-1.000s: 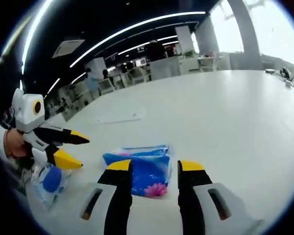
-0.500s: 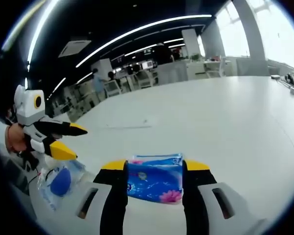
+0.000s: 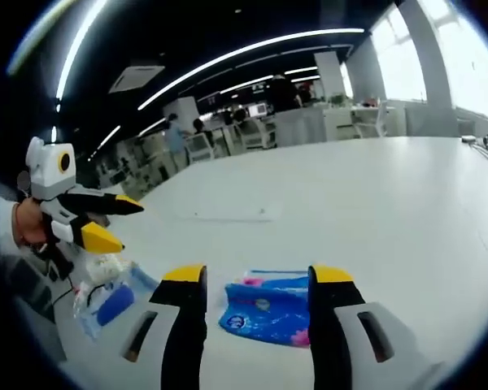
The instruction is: Arrange the tabletop items into an orderly group along one side of the table until the central work area is clear of visible clutter.
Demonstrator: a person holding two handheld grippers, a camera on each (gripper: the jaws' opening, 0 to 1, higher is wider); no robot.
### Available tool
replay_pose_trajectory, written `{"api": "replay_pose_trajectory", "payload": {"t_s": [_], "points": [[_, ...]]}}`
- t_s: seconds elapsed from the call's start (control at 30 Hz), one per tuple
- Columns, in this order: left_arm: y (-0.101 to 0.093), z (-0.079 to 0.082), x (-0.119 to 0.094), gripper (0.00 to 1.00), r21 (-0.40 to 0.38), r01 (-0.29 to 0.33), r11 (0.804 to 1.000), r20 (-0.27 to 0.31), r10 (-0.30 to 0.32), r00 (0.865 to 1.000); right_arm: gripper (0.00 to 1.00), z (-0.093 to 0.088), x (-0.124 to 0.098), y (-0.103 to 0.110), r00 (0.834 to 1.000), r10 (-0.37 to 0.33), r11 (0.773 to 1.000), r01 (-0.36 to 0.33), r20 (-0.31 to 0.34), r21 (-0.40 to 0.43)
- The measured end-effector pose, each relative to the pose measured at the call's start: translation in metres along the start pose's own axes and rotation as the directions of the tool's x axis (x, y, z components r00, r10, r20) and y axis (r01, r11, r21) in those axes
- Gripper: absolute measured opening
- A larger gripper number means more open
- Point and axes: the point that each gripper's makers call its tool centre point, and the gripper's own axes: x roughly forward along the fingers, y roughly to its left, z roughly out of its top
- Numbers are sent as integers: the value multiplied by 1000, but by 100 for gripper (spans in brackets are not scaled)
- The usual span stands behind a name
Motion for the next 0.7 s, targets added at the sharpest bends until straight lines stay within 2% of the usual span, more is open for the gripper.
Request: {"api": "replay_pose_trajectory", "payload": {"t_s": [0.33, 0.7], "points": [[25, 9, -45, 64, -19, -70, 997, 44, 71, 997, 50, 16, 6, 35, 998, 68, 997, -68, 3, -45], [55, 2, -106, 67, -64, -160, 985, 62, 164, 984, 52, 25, 17, 83, 986, 163, 980, -165, -26, -107]]}}
